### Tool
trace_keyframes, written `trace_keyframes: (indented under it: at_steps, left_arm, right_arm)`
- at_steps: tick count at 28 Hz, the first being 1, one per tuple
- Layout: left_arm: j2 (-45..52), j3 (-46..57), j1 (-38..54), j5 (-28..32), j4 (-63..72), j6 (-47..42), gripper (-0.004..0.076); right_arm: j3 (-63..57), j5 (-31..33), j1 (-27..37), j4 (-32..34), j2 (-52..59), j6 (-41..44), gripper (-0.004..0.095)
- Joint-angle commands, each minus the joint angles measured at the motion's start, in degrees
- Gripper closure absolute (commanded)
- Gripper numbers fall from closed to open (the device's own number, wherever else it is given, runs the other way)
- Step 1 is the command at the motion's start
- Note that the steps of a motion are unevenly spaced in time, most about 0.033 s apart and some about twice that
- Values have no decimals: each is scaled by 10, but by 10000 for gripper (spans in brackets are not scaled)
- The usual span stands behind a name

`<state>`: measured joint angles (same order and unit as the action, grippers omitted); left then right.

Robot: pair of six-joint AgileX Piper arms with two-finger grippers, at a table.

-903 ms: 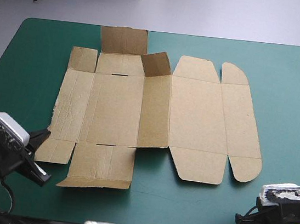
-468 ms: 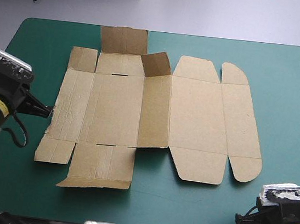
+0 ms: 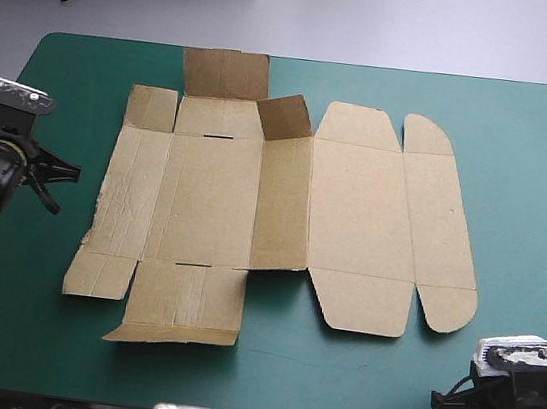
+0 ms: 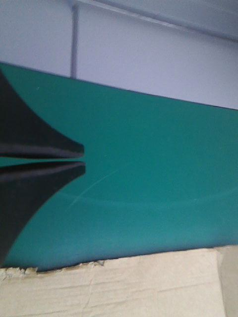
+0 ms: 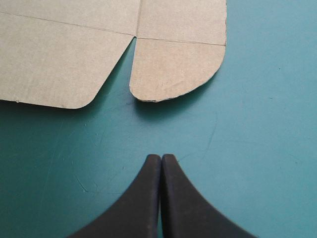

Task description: Fold the box

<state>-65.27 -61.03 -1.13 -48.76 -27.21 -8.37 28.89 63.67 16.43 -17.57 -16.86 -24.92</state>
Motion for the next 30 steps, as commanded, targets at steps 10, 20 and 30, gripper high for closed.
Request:
trace_keyframes:
  at_steps: [10,20,30]
  left_arm:
    - [-123,-20,347,-56,622,345,708]
    - [-264,-20,379,-209,757,461,712]
    - [-269,-20,379,-221,741,532,670]
  right_arm:
    - [12,-30,0,-5,-5,-6,927]
    - [12,-32,0,8,-5,-6,927]
    - [12,-32,0,7,-5,-4,927]
